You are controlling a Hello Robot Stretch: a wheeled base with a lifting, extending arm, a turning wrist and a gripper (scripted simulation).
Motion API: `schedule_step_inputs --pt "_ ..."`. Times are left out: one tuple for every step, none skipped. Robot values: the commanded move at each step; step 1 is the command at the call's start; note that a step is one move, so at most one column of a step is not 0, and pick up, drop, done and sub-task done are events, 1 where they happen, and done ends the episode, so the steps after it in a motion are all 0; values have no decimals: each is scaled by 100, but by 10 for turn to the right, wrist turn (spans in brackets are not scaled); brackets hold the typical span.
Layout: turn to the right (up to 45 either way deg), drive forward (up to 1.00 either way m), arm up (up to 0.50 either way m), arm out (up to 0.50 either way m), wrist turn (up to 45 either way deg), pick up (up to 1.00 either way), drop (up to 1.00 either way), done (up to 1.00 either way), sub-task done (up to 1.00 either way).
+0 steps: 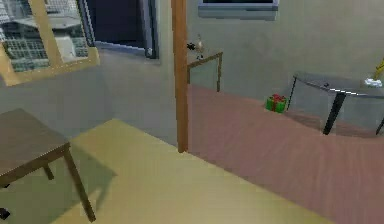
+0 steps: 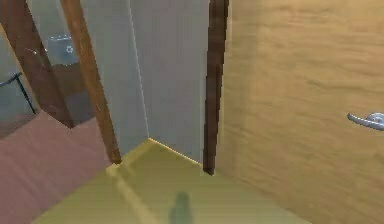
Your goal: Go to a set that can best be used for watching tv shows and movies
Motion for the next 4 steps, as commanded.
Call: schedule_step_inputs --pt "0 95 0 0 0 0 0 0 0" --pt "450 0 0 0 0 0 0 0 0" --pt "120 0 0 0 0 0 0 0 0" --pt "0 5 0 0 0 0 0 0 0"
